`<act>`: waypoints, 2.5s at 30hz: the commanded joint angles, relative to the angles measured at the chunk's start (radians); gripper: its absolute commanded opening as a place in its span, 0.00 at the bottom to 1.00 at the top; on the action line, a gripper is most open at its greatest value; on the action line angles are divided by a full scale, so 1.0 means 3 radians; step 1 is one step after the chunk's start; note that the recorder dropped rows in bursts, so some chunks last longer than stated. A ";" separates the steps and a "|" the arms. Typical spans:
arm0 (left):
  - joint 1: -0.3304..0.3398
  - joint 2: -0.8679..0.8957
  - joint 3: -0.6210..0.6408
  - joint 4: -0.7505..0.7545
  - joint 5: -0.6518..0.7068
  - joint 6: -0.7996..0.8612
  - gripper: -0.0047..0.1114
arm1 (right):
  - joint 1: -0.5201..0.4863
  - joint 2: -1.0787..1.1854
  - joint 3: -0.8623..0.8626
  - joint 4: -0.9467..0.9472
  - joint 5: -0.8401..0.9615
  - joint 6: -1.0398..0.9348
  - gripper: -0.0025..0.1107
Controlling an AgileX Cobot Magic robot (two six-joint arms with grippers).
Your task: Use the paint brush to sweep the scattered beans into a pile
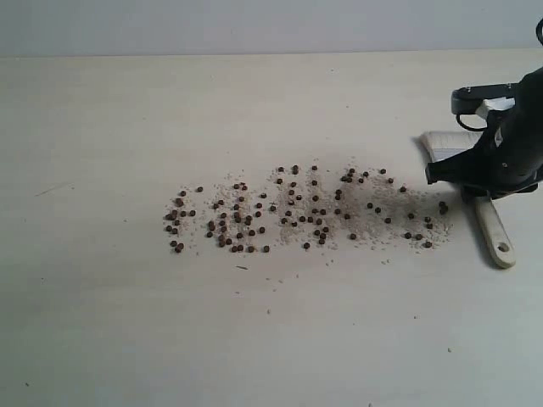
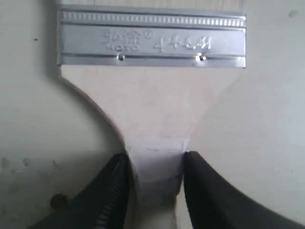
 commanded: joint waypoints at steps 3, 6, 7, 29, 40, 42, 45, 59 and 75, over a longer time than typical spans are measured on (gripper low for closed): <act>0.0006 -0.0012 -0.0003 -0.0025 0.0001 -0.0006 0.04 | 0.0004 0.0112 0.0075 0.0041 0.0215 -0.0058 0.49; 0.0006 -0.0012 -0.0003 -0.0025 0.0001 -0.0006 0.04 | 0.0004 0.0112 0.0075 0.0041 0.0227 -0.0058 0.55; 0.0006 -0.0012 -0.0003 -0.0025 0.0001 -0.0006 0.04 | 0.0004 0.0106 0.0075 0.0041 0.0227 -0.0058 0.55; 0.0006 -0.0012 -0.0003 -0.0025 0.0001 -0.0006 0.04 | 0.0004 0.0106 0.0075 0.0226 0.0353 -0.0143 0.45; 0.0006 -0.0012 -0.0003 -0.0025 0.0001 -0.0006 0.04 | 0.0004 0.0106 0.0080 0.0249 0.0345 -0.0233 0.44; 0.0006 -0.0012 -0.0003 -0.0025 0.0001 -0.0006 0.04 | 0.0004 0.0106 0.0080 0.0249 0.0351 -0.0261 0.42; 0.0006 -0.0012 -0.0003 -0.0025 0.0001 -0.0006 0.04 | -0.0003 0.0106 0.0080 0.0248 0.0372 -0.0283 0.42; 0.0006 -0.0012 -0.0003 -0.0025 0.0001 -0.0006 0.04 | -0.0003 0.0106 0.0073 0.0251 0.0452 -0.0135 0.42; 0.0006 -0.0012 -0.0003 -0.0025 0.0001 -0.0006 0.04 | -0.0020 0.0112 0.0073 0.0795 0.0366 -0.0777 0.42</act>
